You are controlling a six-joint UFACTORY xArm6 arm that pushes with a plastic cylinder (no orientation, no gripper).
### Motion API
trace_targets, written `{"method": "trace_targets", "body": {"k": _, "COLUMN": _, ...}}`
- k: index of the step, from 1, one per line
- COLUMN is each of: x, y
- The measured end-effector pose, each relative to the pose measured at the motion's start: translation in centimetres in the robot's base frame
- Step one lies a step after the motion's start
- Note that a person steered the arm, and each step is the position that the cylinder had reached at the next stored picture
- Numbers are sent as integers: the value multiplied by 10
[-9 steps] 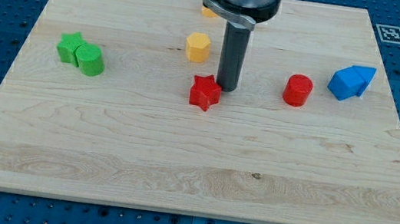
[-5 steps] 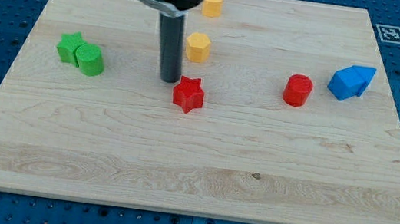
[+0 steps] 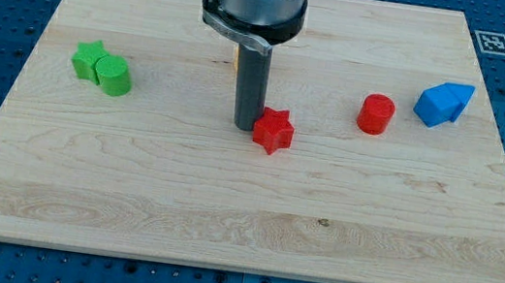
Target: Move the red star towards red circle
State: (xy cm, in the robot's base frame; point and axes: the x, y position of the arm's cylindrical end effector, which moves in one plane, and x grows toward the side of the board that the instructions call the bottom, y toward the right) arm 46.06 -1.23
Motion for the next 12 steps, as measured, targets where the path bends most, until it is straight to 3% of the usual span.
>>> {"method": "trace_targets", "body": {"k": 4, "x": 39, "y": 24}}
{"method": "trace_targets", "body": {"k": 8, "x": 37, "y": 46}}
{"method": "trace_targets", "body": {"k": 10, "x": 9, "y": 42}}
{"method": "trace_targets", "body": {"k": 12, "x": 14, "y": 17}}
